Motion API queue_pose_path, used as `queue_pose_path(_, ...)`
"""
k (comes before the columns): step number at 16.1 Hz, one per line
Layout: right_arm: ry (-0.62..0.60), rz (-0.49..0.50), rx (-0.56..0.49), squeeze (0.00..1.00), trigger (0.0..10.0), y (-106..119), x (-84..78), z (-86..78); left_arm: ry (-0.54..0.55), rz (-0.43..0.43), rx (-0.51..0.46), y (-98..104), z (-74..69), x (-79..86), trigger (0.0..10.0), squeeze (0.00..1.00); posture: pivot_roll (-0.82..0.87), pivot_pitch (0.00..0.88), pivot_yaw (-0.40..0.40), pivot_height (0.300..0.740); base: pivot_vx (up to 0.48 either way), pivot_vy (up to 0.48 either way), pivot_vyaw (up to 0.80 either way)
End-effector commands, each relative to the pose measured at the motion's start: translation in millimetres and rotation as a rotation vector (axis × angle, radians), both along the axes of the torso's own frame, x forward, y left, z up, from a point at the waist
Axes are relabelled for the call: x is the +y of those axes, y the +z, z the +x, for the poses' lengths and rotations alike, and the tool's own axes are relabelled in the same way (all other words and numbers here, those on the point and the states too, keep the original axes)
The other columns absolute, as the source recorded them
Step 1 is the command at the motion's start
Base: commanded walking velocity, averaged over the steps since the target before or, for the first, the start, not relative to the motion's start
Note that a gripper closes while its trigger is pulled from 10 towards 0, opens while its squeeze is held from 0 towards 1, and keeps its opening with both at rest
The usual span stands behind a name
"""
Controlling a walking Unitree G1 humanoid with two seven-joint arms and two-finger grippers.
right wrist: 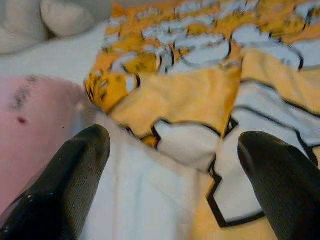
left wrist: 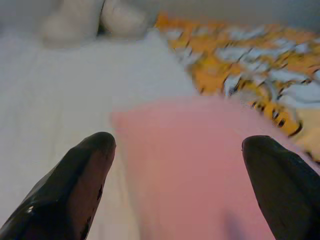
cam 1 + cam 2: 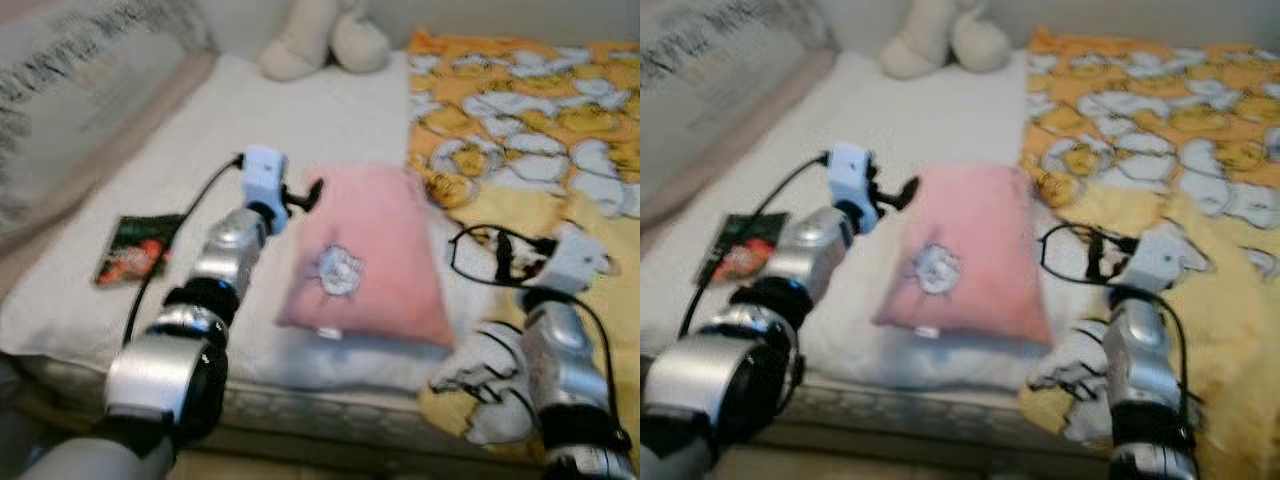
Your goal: Clean up the room
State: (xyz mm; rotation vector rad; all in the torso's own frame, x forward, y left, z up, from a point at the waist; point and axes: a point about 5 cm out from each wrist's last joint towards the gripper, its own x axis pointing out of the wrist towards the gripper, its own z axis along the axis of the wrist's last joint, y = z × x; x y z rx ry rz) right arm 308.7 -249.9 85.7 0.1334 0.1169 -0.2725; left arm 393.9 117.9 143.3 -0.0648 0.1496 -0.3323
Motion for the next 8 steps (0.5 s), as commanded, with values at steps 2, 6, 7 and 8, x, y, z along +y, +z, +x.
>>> queue_pose_path(2, 0.040, 0.038, -0.040, 0.00, 10.0, 13.9, 6.6, 13.6, 0.068, -0.077, 0.048, 6.2, 5.1, 17.8, 10.0, 0.00, -0.32, 0.047, 0.110, 0.740, 0.000, 0.000, 0.00)
queue_pose_path(6, 0.104, 0.134, -0.067, 0.00, 10.0, 27.5, 3.7, 27.2, 0.065, -0.156, 0.170, 1.5, 5.0, 21.4, 10.0, 0.00, -0.32, 0.100, 0.115, 0.740, 0.000, 0.000, 0.00)
queue_pose_path(7, 0.112, 0.167, -0.053, 0.00, 10.0, 25.6, 4.4, 28.8, 0.056, -0.158, 0.188, -1.2, 3.8, 20.5, 10.0, 0.00, -0.32, 0.115, 0.115, 0.740, 0.000, 0.000, 0.00)
queue_pose_path(8, 0.143, 0.219, -0.025, 0.00, 10.0, 22.7, 7.9, 32.8, 0.053, -0.172, 0.216, -5.2, 2.3, 20.0, 10.0, 0.00, -0.31, 0.133, 0.111, 0.740, 0.000, 0.000, 0.00)
